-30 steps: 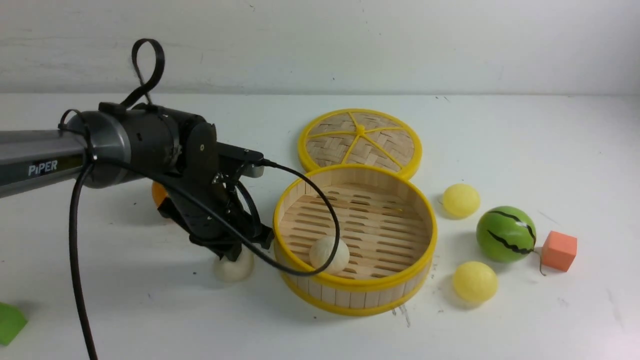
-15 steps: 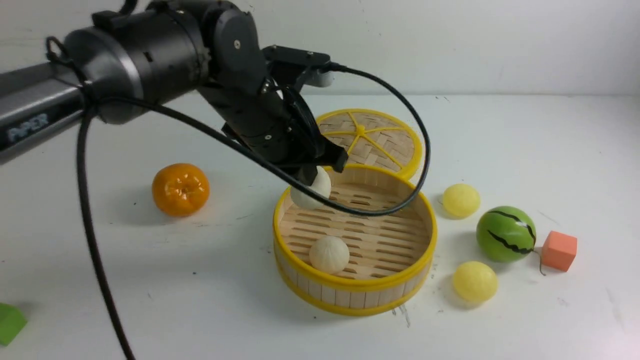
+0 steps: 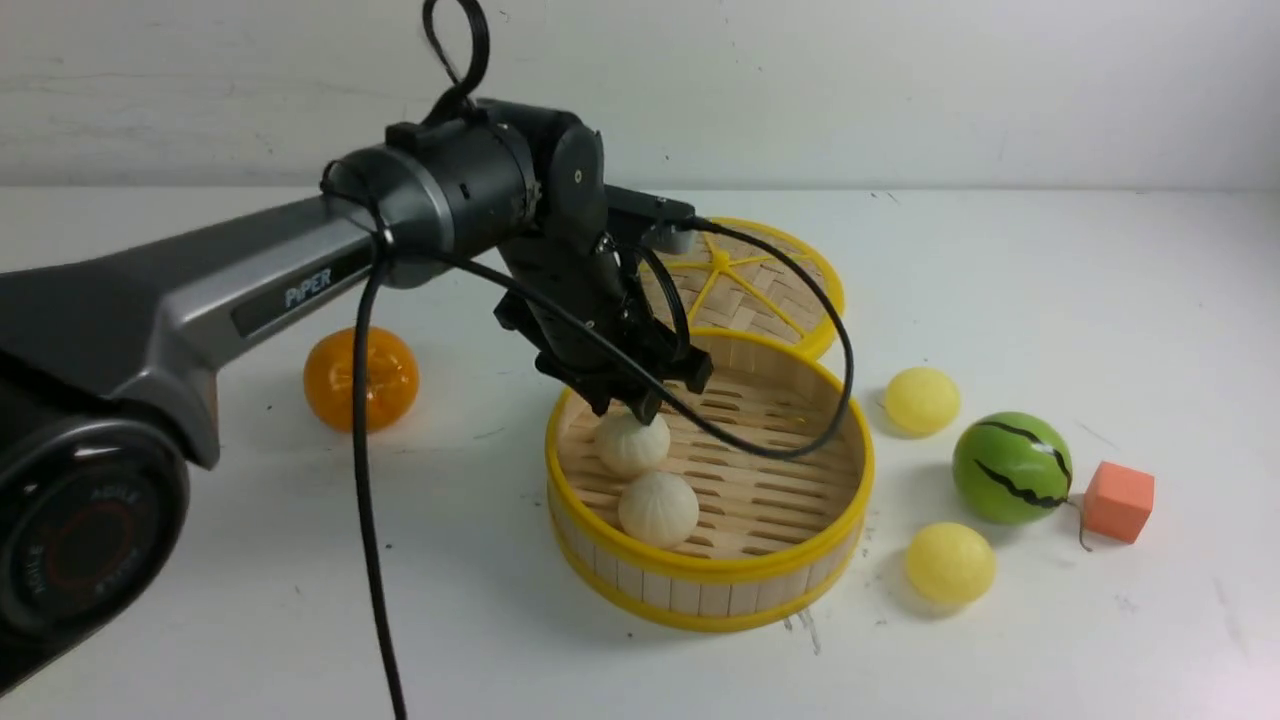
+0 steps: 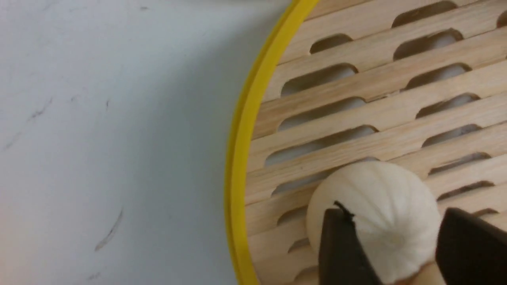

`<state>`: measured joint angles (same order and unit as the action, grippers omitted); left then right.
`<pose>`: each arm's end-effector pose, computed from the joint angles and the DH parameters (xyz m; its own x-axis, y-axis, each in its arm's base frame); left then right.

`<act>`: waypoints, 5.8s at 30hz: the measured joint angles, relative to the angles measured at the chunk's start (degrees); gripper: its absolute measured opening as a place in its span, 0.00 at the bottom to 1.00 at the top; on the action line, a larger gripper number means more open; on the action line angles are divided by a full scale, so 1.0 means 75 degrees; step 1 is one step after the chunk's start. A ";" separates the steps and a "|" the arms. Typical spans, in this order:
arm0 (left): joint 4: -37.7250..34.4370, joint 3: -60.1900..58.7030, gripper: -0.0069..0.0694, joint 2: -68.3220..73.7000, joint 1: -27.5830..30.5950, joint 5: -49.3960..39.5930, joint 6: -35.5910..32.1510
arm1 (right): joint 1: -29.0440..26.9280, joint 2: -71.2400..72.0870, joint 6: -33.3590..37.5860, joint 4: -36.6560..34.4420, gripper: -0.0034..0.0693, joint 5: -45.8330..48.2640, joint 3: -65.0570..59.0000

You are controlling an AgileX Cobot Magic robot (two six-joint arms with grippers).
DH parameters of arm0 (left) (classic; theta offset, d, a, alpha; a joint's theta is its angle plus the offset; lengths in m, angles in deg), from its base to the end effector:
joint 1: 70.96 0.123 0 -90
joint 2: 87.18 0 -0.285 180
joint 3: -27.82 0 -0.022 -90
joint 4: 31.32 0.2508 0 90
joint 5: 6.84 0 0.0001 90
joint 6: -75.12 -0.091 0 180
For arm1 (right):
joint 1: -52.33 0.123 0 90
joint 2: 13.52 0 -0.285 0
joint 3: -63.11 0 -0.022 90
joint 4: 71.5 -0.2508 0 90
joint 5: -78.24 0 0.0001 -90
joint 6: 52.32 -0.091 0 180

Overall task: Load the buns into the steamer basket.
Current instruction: Use the left arm to put the steamed stuffed bun into the steamer, then use the right arm to grab a steamed stuffed bun, then use the right arm to put the steamed stuffed bun into the steamer

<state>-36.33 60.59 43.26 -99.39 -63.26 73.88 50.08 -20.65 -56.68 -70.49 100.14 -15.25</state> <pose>0.4155 -0.2325 0.2466 -0.8035 0.4046 -0.4366 0.4815 0.8730 -0.0771 0.0522 -0.0027 0.1727 -0.2953 0.0714 -0.9527 0.0633 0.9965 0.0550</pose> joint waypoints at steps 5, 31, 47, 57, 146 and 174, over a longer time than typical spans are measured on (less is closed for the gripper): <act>-0.0136 0.0138 0.50 -0.1370 -0.0009 -0.0778 0.0431 | 0.0000 0.0000 0.0000 0.0000 0.38 0.0000 0.0000; -0.2972 -1.2119 0.07 -1.2208 -0.0009 0.6253 -0.1059 | 0.0000 0.0000 0.0000 -0.0007 0.38 0.0000 0.0000; -0.3113 -1.3304 0.07 -1.3521 -0.0009 0.6913 -0.1052 | 0.0000 0.0000 -0.1525 -0.0933 0.38 -0.2310 -0.0057; -0.3137 -1.3304 0.07 -1.3521 -0.0009 0.6920 -0.1052 | 0.0113 -0.0639 -0.2981 -0.1340 0.30 -0.1417 0.1097; -0.3137 -1.3304 0.14 -1.3521 -0.0009 0.6921 -0.1038 | 0.2353 -1.3902 0.0330 -0.1091 0.04 0.3523 0.9788; -0.3137 -1.3304 0.19 -1.3521 -0.0009 0.6927 -0.1035 | 0.3329 -1.4834 0.1355 -0.3382 0.22 0.3247 1.1291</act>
<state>-59.85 -39.19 -58.15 -99.46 -11.31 66.12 75.05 -131.91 -46.52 -95.85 124.49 69.43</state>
